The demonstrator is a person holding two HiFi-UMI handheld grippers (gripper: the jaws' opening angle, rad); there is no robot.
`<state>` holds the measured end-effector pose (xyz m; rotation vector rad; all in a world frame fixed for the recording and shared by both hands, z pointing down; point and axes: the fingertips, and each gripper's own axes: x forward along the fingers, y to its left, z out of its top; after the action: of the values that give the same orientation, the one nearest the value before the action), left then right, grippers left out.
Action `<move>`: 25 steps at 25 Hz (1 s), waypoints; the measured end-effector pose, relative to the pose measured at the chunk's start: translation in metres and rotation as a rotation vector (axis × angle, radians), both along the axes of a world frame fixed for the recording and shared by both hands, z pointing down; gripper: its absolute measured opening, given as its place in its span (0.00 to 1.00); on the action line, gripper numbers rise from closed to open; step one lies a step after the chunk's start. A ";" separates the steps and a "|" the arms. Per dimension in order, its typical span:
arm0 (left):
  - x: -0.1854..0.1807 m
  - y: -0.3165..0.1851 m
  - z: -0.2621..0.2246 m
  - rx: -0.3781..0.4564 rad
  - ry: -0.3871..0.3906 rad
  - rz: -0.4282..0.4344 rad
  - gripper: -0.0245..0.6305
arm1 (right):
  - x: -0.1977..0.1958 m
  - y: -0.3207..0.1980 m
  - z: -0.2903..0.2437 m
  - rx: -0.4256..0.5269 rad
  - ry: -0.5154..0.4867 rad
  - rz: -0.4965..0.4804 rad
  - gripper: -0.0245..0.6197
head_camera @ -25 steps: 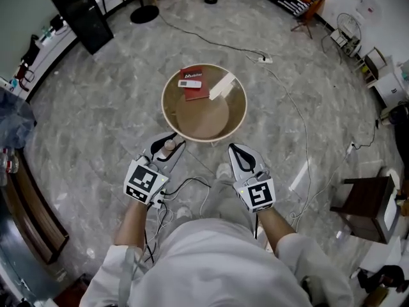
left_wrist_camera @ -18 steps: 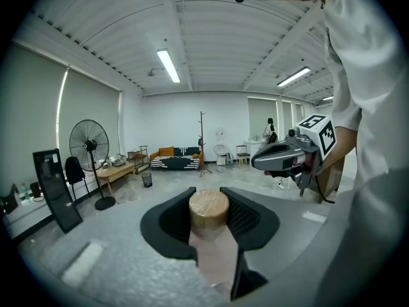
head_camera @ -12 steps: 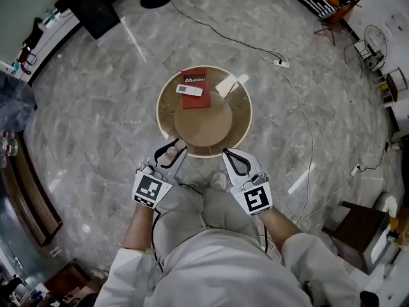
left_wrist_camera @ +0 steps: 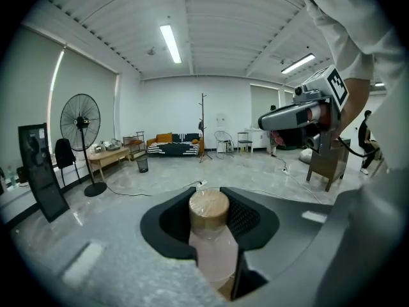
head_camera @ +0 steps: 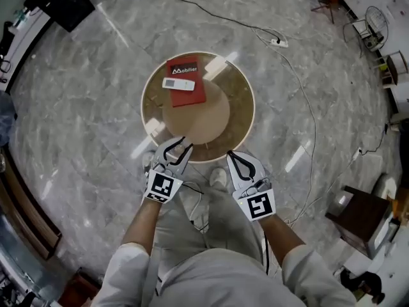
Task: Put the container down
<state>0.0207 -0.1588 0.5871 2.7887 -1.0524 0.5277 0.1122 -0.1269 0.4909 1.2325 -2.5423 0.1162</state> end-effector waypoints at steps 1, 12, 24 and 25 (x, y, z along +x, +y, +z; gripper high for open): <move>0.002 -0.004 0.019 -0.008 0.002 0.007 0.22 | -0.002 -0.003 0.015 -0.006 0.007 0.007 0.05; 0.009 -0.044 0.167 -0.029 0.015 0.065 0.22 | -0.020 -0.038 0.159 -0.072 0.035 0.038 0.05; 0.018 -0.060 0.254 -0.033 -0.012 0.108 0.22 | -0.024 -0.057 0.255 -0.082 0.039 0.025 0.05; 0.018 -0.060 0.259 -0.035 -0.012 0.108 0.22 | -0.023 -0.056 0.259 -0.084 0.039 0.022 0.05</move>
<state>0.0387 -0.2189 0.8466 2.8270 -0.8903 0.5700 0.0888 -0.1826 0.7504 1.2192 -2.4646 0.2005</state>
